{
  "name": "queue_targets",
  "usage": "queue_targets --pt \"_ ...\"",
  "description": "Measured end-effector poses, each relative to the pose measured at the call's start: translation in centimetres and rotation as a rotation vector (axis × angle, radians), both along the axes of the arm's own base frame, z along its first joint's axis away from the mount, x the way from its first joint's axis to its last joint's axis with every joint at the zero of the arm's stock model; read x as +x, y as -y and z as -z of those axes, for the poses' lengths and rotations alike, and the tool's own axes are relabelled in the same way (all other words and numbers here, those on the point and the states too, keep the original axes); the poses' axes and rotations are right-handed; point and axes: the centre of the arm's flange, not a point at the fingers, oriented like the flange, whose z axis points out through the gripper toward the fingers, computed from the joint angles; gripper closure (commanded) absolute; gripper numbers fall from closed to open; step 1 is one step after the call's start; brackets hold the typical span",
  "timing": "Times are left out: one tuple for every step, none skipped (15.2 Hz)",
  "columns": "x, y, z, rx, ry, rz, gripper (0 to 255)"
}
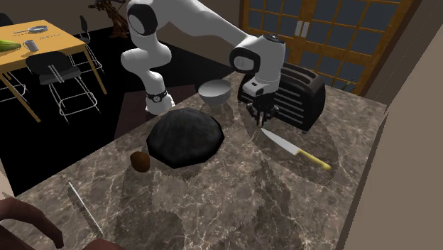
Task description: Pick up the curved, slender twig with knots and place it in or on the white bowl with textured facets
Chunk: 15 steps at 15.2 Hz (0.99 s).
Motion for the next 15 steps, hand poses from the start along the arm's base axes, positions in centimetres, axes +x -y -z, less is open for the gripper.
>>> queue_targets --pt "0.0 0.0 -0.6 0.000 0.000 0.000 255" --pt "0.1 -0.1 -1.1 0.000 0.000 0.000 255" --pt "0.1 -0.1 -1.6 0.000 0.000 0.000 255" --pt "0.0 0.0 -2.1 0.000 0.000 0.000 255" --pt "0.0 -0.1 -2.5 0.000 0.000 0.000 255" --pt "0.0 -0.2 -3.0 0.000 0.000 0.000 255" --pt "0.0 -0.1 -3.4 0.000 0.000 0.000 255" --pt "0.0 -0.1 -4.0 0.000 0.000 0.000 255" --pt "-0.1 -0.1 -4.5 0.000 0.000 0.000 255" --pt "-0.1 -0.1 -5.2 0.000 0.000 0.000 255" --pt "0.0 0.0 -5.8 0.000 0.000 0.000 255" --pt "0.0 0.0 -6.3 0.000 0.000 0.000 255" --pt "0.1 -0.1 -6.8 0.000 0.000 0.000 255" --pt "0.1 0.0 -7.2 0.000 0.000 0.000 255" --pt "0.0 0.0 -7.6 0.000 0.000 0.000 255"
